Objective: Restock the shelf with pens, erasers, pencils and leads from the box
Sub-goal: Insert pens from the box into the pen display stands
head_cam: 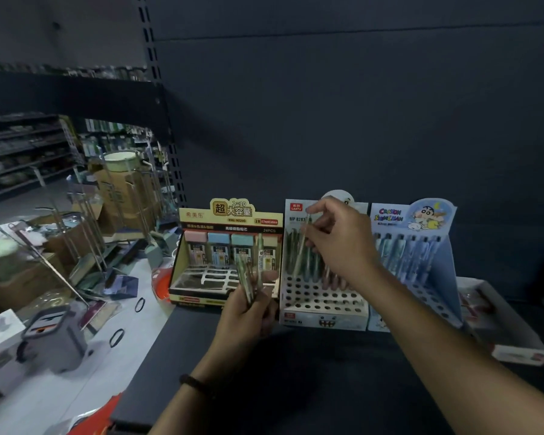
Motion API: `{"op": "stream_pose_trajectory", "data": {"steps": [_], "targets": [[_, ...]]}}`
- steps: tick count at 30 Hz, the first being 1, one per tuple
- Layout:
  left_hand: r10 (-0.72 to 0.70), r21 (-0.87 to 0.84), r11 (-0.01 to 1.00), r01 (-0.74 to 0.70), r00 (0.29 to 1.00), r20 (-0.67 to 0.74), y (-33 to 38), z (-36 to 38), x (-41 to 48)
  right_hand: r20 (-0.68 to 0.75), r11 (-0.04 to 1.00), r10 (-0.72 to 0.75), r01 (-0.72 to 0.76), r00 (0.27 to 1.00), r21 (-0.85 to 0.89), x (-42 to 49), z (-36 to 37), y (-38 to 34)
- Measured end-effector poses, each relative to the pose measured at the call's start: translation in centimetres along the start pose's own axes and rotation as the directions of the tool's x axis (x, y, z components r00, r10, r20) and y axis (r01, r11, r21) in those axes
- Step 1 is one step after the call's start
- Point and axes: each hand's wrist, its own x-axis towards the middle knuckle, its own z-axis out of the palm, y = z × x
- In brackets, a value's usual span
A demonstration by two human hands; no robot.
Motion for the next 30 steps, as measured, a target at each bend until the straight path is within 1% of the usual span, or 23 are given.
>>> {"op": "stream_pose_trajectory", "data": {"steps": [4,5,8,10,13,15,19,22,24,25,26,28,29,30], "targets": [[-0.018,0.008,1.000,0.018,0.997,0.080,-0.5,0.0,-0.5,-0.016,0.987,-0.080,0.077,0.997,-0.143,-0.2,1.6,0.7],[-0.031,-0.001,1.000,0.032,0.996,0.084,-0.5,0.0,-0.6,-0.016,0.981,-0.091,0.086,0.996,-0.172,-0.2,1.8,0.8],[-0.063,-0.031,0.997,0.065,0.997,0.048,-0.2,-0.1,-0.8,0.015,0.979,-0.104,0.105,0.994,-0.174,-0.2,2.6,0.9],[-0.043,0.018,0.999,0.043,0.999,0.025,-0.1,-0.3,-0.8,0.038,0.973,-0.110,0.116,0.993,-0.200,-0.3,3.0,0.9],[0.002,0.106,0.994,-0.007,0.999,0.046,0.1,-0.4,-1.0,0.064,0.967,-0.099,0.111,0.993,-0.229,-0.1,3.6,0.8],[0.021,0.136,0.990,-0.031,0.997,0.072,0.3,-0.5,-1.2,0.090,0.959,-0.089,0.110,0.992,-0.262,0.1,3.8,0.8],[0.004,0.057,0.998,-0.009,0.996,0.088,0.6,-0.5,-1.3,0.143,0.941,-0.045,0.090,0.989,-0.326,0.3,4.0,0.7],[-0.003,-0.045,0.999,0.005,0.998,0.057,0.9,-0.2,-1.0,0.205,0.929,0.020,0.058,0.978,-0.366,0.7,3.6,0.5],[-0.014,-0.109,0.994,0.017,1.000,0.025,0.8,-0.3,-0.8,0.218,0.920,0.026,0.062,0.976,-0.386,0.8,2.9,-0.2],[-0.019,-0.132,0.991,0.020,1.000,0.013,0.7,-0.3,-0.7,0.193,0.931,0.010,0.061,0.981,-0.360,0.7,2.5,-0.5],[-0.017,-0.146,0.989,0.018,1.000,0.008,0.7,-0.4,-0.7,0.144,0.955,-0.011,0.053,0.989,-0.292,0.3,2.1,-1.1],[-0.009,-0.173,0.985,0.009,1.000,0.004,0.6,-0.4,-0.7,0.077,0.997,-0.014,0.020,0.997,-0.077,-0.6,1.6,-2.1],[-0.006,-0.175,0.985,0.007,1.000,0.004,0.6,-0.3,-0.6,0.092,1.000,0.003,-0.003,0.996,0.002,-1.1,1.6,-2.5],[-0.004,-0.171,0.985,0.005,1.000,0.006,0.6,-0.3,-0.6,0.123,0.999,0.017,-0.021,0.992,0.030,-1.5,1.8,-2.7]]}}
